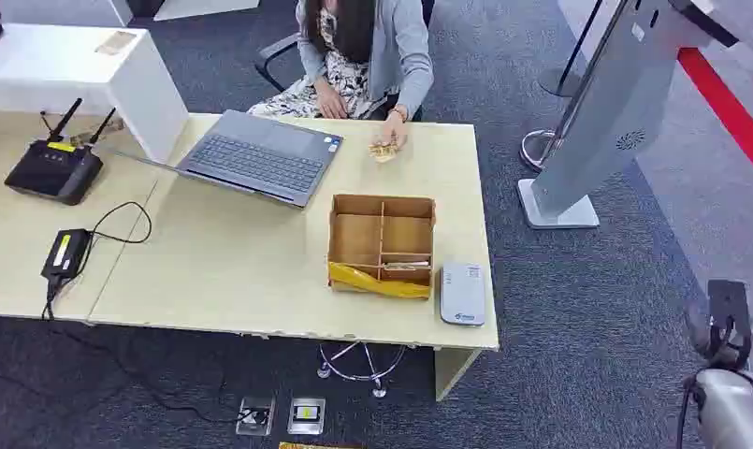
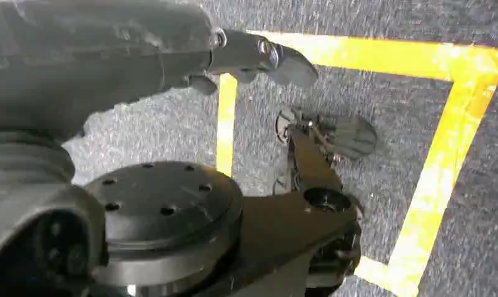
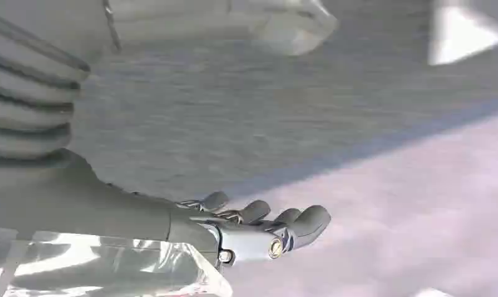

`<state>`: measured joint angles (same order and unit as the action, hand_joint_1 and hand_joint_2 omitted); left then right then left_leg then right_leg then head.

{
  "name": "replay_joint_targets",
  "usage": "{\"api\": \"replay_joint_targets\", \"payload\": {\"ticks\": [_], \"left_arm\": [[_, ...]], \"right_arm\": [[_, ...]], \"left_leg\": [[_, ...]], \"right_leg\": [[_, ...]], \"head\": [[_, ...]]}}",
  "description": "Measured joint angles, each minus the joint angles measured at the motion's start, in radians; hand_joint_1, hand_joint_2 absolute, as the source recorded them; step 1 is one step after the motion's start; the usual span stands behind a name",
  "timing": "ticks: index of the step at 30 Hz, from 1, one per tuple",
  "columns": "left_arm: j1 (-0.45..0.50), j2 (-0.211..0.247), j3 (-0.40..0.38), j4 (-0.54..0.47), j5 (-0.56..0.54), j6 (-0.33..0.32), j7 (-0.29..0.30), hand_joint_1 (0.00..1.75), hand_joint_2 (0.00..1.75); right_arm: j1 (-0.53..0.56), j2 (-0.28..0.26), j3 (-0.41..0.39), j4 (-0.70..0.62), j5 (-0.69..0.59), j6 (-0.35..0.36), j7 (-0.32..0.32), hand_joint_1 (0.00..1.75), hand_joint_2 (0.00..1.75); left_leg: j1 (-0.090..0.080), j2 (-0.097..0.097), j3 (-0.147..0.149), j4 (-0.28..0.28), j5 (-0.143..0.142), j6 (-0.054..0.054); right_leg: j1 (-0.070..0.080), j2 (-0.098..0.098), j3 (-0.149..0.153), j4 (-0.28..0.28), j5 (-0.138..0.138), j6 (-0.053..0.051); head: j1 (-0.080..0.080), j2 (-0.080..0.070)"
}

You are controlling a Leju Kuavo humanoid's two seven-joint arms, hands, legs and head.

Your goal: Pass the card to the sensor for recognition and then transmit it.

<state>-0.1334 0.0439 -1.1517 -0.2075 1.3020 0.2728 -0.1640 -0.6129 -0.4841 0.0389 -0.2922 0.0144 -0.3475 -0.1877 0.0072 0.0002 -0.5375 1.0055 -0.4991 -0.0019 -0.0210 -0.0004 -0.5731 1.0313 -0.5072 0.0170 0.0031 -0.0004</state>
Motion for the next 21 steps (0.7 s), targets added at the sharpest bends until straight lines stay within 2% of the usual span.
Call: {"api": "replay_joint_targets", "payload": {"ticks": [6,11,18,20,21], "left_arm": [[-0.001,0.002,0.0,0.0,-0.003,0.001,0.012,0.0,0.0],[-0.005,0.003,0.0,0.0,-0.009,0.002,0.018,0.0,0.0],[-0.005,0.003,0.0,0.0,-0.01,0.002,0.018,0.0,0.0],[-0.004,0.004,-0.002,0.0,-0.016,0.0,0.018,0.0,0.0],[-0.007,0.006,-0.002,0.0,-0.018,-0.002,0.018,0.0,0.0]], "right_arm": [[-0.084,0.016,0.072,-0.083,0.067,0.027,-0.001,0.0,1.75],[-0.149,0.066,0.215,-0.218,0.164,0.015,0.019,0.0,1.75],[-0.155,0.071,0.227,-0.229,0.178,0.014,0.02,0.0,1.75],[-0.175,0.106,0.319,-0.28,0.236,0.005,0.031,0.0,1.75],[-0.188,0.127,0.388,-0.333,0.306,-0.008,0.039,0.0,1.75]], "left_leg": [[0.0,-0.006,-0.004,0.0,0.002,0.001],[0.0,-0.005,-0.003,0.0,0.003,0.001],[0.0,-0.005,-0.003,0.0,0.003,0.0],[0.001,-0.005,-0.003,0.0,0.004,0.0],[0.001,-0.011,-0.004,0.0,0.005,0.0]], "right_leg": [[0.0,-0.008,0.0,0.001,0.0,0.0],[0.0,-0.005,0.0,0.001,0.0,-0.001],[0.0,-0.006,0.0,0.001,0.0,-0.001],[0.001,-0.005,-0.001,0.001,0.0,-0.001],[0.001,-0.012,0.0,0.001,0.0,-0.001]], "head": [[-0.001,0.0],[0.0,0.0],[0.0,0.0],[-0.001,0.0],[0.0,0.0]]}}
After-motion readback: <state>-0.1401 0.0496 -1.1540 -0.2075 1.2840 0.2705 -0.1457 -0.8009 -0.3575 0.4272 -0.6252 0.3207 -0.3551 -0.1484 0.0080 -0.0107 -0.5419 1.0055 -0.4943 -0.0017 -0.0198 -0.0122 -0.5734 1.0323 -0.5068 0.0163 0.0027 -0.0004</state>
